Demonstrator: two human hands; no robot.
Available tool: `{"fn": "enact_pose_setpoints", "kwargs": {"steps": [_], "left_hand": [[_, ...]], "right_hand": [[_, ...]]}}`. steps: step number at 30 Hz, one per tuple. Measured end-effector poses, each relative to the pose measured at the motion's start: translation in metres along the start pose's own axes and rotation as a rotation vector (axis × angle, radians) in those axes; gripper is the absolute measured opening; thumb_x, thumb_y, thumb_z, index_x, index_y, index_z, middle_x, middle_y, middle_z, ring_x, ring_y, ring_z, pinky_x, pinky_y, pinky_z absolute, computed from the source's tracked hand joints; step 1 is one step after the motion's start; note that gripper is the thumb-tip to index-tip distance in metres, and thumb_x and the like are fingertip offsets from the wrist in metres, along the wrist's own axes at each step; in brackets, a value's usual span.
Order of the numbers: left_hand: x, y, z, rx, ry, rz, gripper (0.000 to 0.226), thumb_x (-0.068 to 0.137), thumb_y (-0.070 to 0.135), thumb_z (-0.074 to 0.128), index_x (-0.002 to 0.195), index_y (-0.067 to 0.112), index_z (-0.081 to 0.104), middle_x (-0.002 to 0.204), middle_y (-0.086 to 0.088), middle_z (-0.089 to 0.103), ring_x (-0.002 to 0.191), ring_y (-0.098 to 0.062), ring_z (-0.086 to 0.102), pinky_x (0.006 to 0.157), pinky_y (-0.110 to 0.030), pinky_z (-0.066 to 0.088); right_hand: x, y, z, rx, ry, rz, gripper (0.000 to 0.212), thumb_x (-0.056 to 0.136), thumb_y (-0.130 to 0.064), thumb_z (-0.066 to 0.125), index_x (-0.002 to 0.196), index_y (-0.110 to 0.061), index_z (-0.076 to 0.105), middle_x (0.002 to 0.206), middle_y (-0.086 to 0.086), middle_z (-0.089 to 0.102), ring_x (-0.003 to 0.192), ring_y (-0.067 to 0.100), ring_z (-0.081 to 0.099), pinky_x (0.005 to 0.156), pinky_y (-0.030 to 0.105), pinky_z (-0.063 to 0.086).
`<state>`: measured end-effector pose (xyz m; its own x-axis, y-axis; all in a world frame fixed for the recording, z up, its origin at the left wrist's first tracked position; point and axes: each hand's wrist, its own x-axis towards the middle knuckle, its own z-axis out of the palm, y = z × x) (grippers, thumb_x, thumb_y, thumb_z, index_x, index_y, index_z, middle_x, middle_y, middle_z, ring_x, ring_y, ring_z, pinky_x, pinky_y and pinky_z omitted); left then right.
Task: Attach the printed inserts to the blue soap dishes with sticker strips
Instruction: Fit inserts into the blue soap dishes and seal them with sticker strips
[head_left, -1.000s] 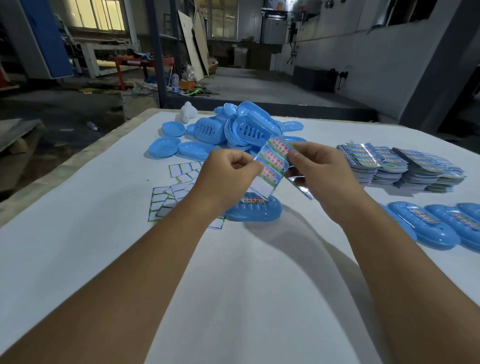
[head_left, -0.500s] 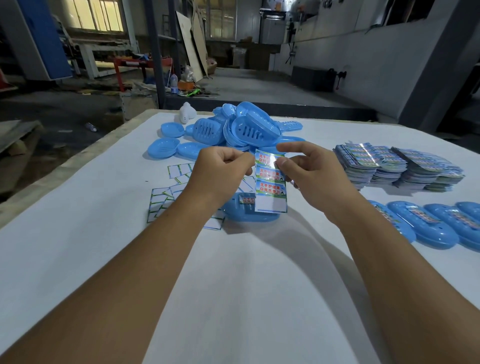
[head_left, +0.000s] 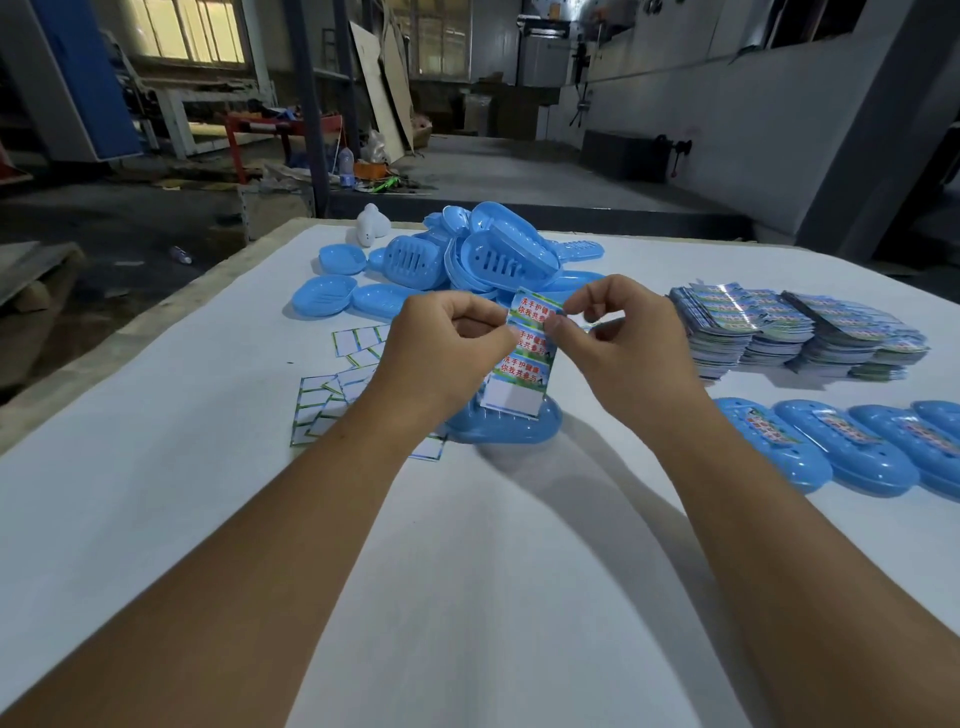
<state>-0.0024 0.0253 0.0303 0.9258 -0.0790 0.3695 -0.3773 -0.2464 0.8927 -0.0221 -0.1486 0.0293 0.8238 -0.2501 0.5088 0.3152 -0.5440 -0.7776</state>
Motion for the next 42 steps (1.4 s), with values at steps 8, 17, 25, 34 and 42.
{"fn": "enact_pose_setpoints", "kwargs": {"steps": [8,17,25,34,42], "left_hand": [[-0.003,0.000,0.004,-0.009,-0.020,0.115,0.009,0.082,0.015,0.080,0.088,0.019,0.075,0.078,0.006,0.076,0.077,-0.009,0.073,0.077,-0.028,0.061],[-0.005,0.002,0.004,-0.017,-0.042,0.169,0.010,0.086,0.010,0.075,0.091,0.019,0.077,0.080,0.007,0.077,0.078,-0.007,0.074,0.075,-0.021,0.059],[-0.006,0.003,0.006,0.019,-0.016,0.204,0.014,0.085,0.010,0.077,0.095,0.018,0.076,0.083,0.005,0.075,0.077,-0.011,0.071,0.073,-0.021,0.057],[-0.007,0.000,0.007,0.133,-0.009,0.292,0.011,0.084,0.013,0.076,0.091,0.021,0.076,0.074,0.012,0.071,0.065,-0.007,0.065,0.059,-0.017,0.049],[-0.009,0.002,0.007,0.274,0.015,0.401,0.012,0.083,0.014,0.075,0.091,0.023,0.075,0.073,0.019,0.067,0.068,-0.002,0.062,0.061,-0.013,0.044]], "right_hand": [[-0.009,-0.015,0.001,0.158,-0.085,0.038,0.011,0.088,-0.027,0.075,0.077,-0.028,0.074,0.068,-0.005,0.075,0.066,0.011,0.071,0.050,0.025,0.052],[-0.011,-0.020,-0.002,0.312,-0.126,0.104,0.010,0.091,-0.023,0.074,0.083,-0.020,0.079,0.073,0.001,0.077,0.070,0.016,0.076,0.050,0.021,0.052],[-0.011,-0.022,0.000,0.338,-0.132,0.110,0.012,0.091,-0.017,0.071,0.083,-0.019,0.079,0.073,0.003,0.077,0.068,0.017,0.075,0.052,0.021,0.053],[-0.013,-0.017,0.004,-0.001,-0.047,-0.049,0.021,0.082,-0.027,0.062,0.066,-0.034,0.073,0.062,-0.009,0.073,0.057,0.014,0.071,0.059,0.044,0.063],[-0.013,-0.019,0.005,-0.094,-0.002,-0.089,0.025,0.075,-0.032,0.056,0.072,-0.019,0.076,0.058,-0.004,0.068,0.060,0.026,0.068,0.061,0.047,0.061]]}}
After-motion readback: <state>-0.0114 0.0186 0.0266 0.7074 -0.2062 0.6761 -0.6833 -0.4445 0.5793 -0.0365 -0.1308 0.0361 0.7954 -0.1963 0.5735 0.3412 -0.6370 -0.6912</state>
